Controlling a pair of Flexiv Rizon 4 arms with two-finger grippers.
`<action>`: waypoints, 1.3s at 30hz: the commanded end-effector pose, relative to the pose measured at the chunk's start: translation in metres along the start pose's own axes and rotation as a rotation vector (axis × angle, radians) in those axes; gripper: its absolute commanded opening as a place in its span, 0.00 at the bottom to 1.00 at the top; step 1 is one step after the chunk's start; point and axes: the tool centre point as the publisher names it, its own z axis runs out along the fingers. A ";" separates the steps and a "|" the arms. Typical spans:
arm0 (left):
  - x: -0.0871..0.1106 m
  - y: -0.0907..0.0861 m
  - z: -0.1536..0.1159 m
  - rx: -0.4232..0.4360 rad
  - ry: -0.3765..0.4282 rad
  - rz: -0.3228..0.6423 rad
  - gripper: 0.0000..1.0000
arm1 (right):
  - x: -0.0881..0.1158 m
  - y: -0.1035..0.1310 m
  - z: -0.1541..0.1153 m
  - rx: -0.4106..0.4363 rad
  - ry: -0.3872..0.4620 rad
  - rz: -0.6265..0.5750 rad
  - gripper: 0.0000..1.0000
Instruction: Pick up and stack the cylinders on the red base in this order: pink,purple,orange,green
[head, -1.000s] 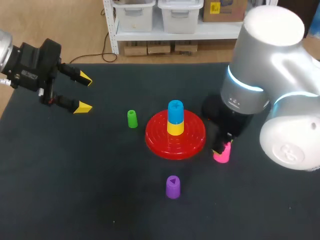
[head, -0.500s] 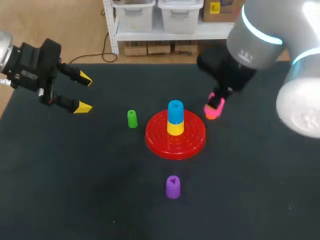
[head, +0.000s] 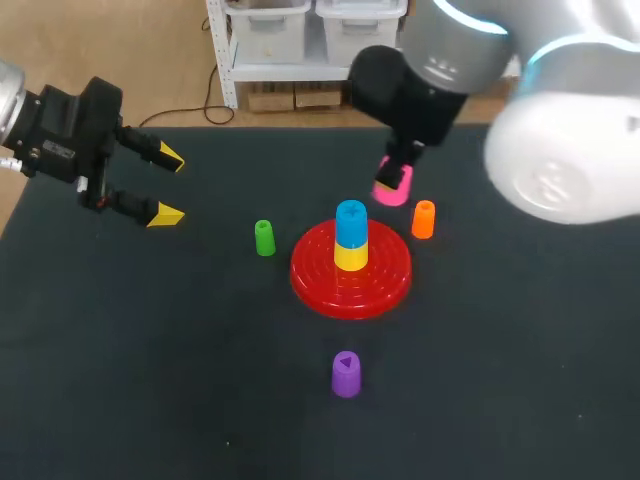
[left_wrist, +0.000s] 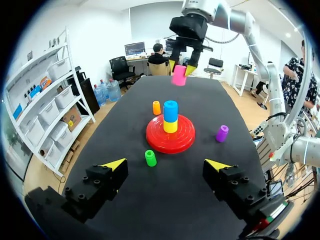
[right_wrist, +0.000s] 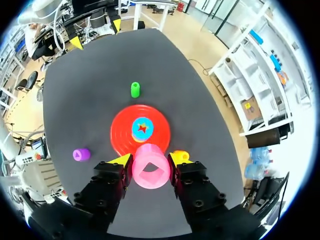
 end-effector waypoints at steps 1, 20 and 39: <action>0.001 -0.001 0.000 -0.003 -0.001 0.001 1.00 | -0.017 -0.004 0.012 -0.009 0.041 -0.009 0.00; 0.001 -0.001 0.000 -0.003 -0.001 0.001 1.00 | -0.034 0.009 0.052 -0.023 0.073 -0.025 0.00; 0.001 -0.001 0.000 -0.003 -0.001 0.001 1.00 | -0.035 0.009 0.052 -0.031 0.064 -0.024 0.00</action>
